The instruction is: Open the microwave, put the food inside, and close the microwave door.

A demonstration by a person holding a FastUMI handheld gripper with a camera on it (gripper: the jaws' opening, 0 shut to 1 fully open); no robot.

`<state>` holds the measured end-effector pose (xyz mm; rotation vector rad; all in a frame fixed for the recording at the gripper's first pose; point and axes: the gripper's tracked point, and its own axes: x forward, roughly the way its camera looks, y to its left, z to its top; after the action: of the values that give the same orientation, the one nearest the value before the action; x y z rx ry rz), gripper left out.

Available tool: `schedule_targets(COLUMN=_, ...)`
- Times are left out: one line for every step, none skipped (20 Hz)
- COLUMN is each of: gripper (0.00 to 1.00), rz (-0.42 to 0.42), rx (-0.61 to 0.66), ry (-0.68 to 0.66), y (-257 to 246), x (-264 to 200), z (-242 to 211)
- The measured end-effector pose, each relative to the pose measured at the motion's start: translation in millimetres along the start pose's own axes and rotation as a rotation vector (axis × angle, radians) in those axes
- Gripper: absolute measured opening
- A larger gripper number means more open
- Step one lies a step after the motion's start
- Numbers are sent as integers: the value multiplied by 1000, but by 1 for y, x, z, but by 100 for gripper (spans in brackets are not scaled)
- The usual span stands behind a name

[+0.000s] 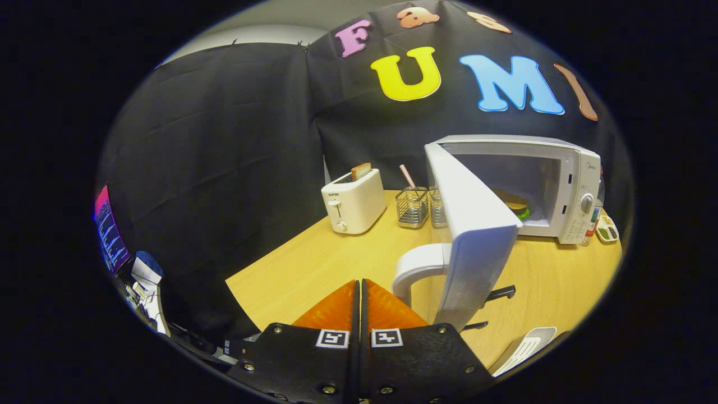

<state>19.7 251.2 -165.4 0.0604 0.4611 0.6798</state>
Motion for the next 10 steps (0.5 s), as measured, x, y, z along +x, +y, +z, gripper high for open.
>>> schedule_targets(gripper=0, rz=-17, rx=2, ry=-4, y=-9, x=-2, z=1)
schedule_targets(gripper=0, rz=-36, rx=5, ry=-10, y=-19, x=-5, z=4)
schedule_targets(gripper=1, rz=-57, rx=10, ry=-17, y=-30, x=-7, z=7)
schedule_targets(gripper=1, rz=-78, rx=17, ry=-21, y=-41, x=-9, z=10)
schedule_targets(gripper=1, rz=-98, rx=28, ry=-27, y=-53, x=-9, z=11)
schedule_targets(gripper=1, rz=-118, rx=40, ry=-30, y=-64, x=-11, z=14)
schedule_targets(gripper=1, rz=-138, rx=53, ry=-32, y=-75, x=-12, z=15)
schedule_targets(gripper=1, rz=-159, rx=63, ry=-35, y=-87, x=-13, z=18)
schedule_targets(gripper=0, rz=-178, rx=72, ry=-38, y=-98, x=-14, z=19)
schedule_targets(gripper=1, rz=-197, rx=77, ry=-40, y=-110, x=-15, z=22)
